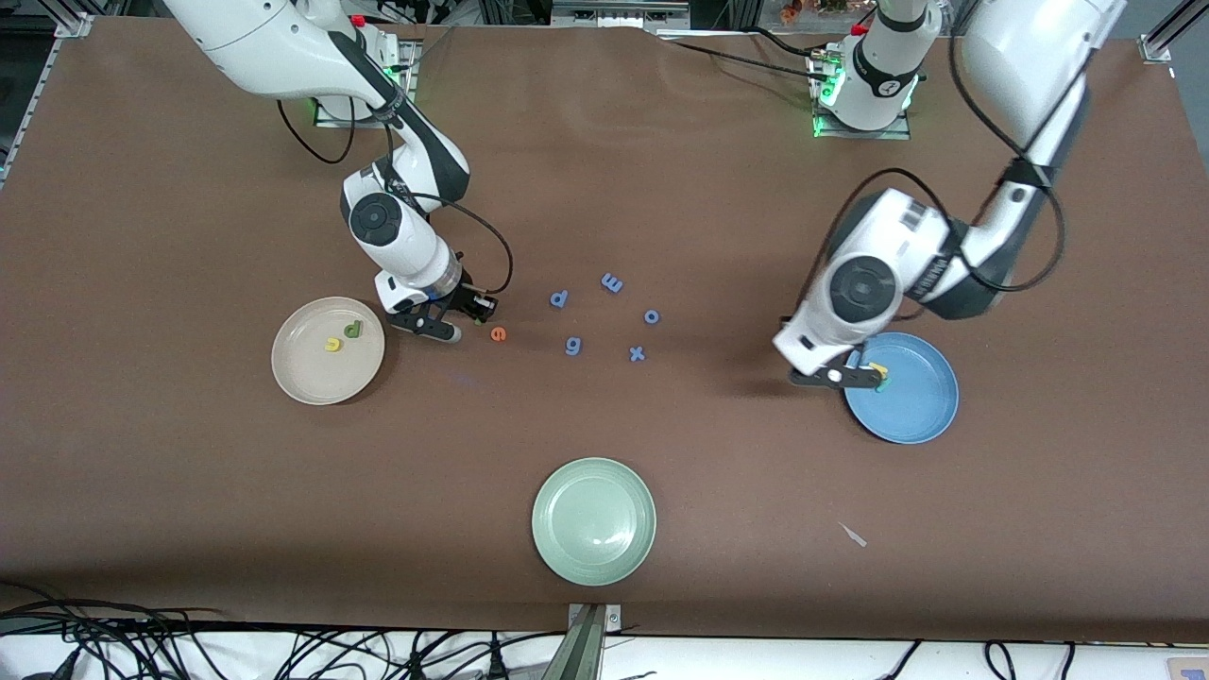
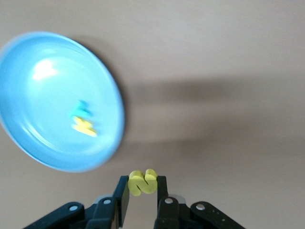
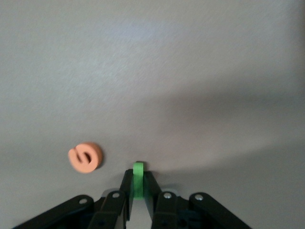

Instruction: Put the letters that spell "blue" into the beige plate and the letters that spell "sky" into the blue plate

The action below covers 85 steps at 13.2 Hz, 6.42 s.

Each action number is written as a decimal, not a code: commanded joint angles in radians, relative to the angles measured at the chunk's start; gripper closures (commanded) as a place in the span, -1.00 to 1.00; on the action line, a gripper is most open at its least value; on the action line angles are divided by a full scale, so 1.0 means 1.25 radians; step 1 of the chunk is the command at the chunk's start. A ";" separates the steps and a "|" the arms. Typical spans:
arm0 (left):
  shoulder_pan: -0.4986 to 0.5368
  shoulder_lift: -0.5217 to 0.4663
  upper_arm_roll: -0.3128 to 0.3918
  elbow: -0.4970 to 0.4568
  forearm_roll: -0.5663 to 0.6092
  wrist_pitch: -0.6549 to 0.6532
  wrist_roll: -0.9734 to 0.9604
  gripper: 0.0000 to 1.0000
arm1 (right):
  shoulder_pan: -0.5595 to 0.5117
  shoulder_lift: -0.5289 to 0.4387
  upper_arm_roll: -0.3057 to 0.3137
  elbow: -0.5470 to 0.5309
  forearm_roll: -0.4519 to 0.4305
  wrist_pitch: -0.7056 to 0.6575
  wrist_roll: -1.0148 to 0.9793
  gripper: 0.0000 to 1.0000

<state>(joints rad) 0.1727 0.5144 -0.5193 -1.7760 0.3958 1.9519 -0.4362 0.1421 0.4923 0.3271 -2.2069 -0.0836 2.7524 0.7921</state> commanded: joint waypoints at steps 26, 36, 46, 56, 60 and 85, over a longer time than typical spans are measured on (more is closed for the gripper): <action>-0.063 -0.246 0.244 0.283 -0.313 -0.253 0.129 -1.00 | 0.072 0.076 0.010 0.157 -0.186 -0.111 0.174 -0.49; -0.130 -0.418 0.342 0.092 -0.313 -0.251 0.243 -1.00 | 0.072 0.082 0.007 0.157 -0.273 -0.110 0.171 0.34; -0.143 -0.405 0.332 0.120 -0.313 -0.259 0.245 -1.00 | 0.008 -0.067 -0.010 0.136 -0.257 -0.274 -0.083 0.53; -0.141 -0.405 0.333 0.120 -0.313 -0.262 0.248 -1.00 | -0.081 -0.244 -0.246 0.009 0.002 -0.348 -0.790 -0.31; -0.141 -0.405 0.333 0.120 -0.313 -0.262 0.248 -1.00 | -0.079 -0.260 -0.238 0.110 0.006 -0.455 -0.777 -1.00; -0.141 -0.405 0.333 0.120 -0.313 -0.268 0.250 -1.00 | -0.073 -0.328 -0.263 0.584 0.052 -1.048 -0.679 -1.00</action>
<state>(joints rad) -0.0037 -0.0045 -0.1062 -1.6563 0.0271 1.6463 -0.1497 0.0481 0.0594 0.0037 -1.5210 -0.0257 1.4776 -0.0511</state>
